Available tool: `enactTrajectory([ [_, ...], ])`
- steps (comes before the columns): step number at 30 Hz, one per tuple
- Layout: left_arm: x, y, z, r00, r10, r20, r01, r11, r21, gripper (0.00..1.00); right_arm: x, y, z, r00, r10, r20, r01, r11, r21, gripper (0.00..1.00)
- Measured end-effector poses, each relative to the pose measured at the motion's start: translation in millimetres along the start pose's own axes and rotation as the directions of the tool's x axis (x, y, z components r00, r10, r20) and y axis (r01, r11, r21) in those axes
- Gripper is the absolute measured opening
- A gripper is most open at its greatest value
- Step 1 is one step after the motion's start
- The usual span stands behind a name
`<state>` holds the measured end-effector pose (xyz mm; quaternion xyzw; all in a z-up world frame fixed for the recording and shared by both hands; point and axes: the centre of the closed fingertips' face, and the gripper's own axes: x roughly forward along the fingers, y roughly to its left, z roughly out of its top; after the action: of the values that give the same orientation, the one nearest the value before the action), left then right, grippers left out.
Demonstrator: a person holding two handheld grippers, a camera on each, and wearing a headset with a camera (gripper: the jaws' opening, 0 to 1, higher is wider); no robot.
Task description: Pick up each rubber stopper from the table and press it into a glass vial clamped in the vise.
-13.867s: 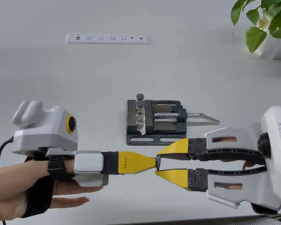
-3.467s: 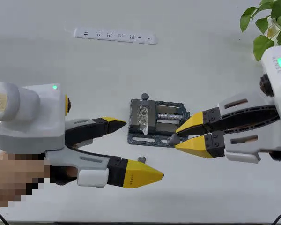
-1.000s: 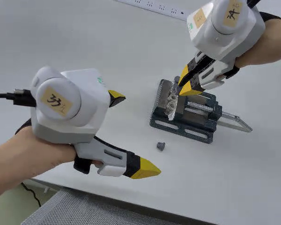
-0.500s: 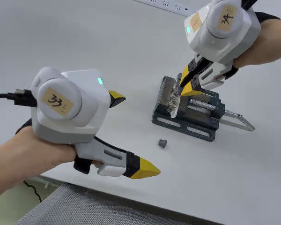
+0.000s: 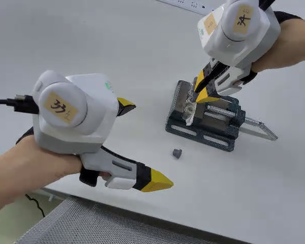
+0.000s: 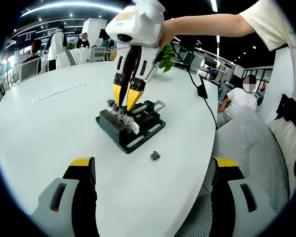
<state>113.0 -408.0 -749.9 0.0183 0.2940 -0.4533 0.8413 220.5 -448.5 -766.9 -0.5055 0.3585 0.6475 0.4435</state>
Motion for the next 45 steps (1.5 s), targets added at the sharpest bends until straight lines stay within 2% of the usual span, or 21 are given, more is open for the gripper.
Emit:
enactTrajectory([
  [12, -0.6, 2.9, -1.9, 1.0, 0.007, 0.001, -0.007, 1.0, -0.008, 0.97, 1.4, -1.1, 2.0, 0.9999, 0.003, -0.016, -0.002, 1.0, 0.018, 0.05],
  [26, 1.4, 0.9, -2.0, 1.0, -0.002, -0.002, 0.002, 1.0, -0.011, 0.96, 1.6, -2.5, 0.5, 0.9993, -0.005, -0.037, 0.006, 1.0, 0.017, 0.05],
  [33, 1.3, 0.9, -2.2, 1.0, -0.001, -0.003, 0.001, 1.0, -0.01, 0.96, 2.6, -3.9, 2.4, 0.9982, -0.002, -0.06, 0.006, 0.998, 0.065, 0.04],
  [38, 2.3, -0.4, -0.8, 1.0, -0.003, -0.002, 0.003, 1.0, -0.007, 0.96, 3.0, -3.8, 2.4, 0.9974, -0.001, -0.072, 0.011, 0.99, 0.139, 0.04],
  [40, 2.5, -1.2, -0.8, 1.0, -0.005, -0.003, 0.005, 1.0, -0.005, 0.96, 2.5, -2.0, 2.8, 0.997, -0.002, -0.077, 0.013, 0.991, 0.137, 0.04],
  [45, 3.1, -1.8, -0.7, 1.0, -0.006, -0.003, 0.006, 1.0, -0.004, 0.96, 2.1, -2.9, 2.1, 0.9963, -0.011, -0.085, 0.028, 0.979, 0.204, 0.04],
])
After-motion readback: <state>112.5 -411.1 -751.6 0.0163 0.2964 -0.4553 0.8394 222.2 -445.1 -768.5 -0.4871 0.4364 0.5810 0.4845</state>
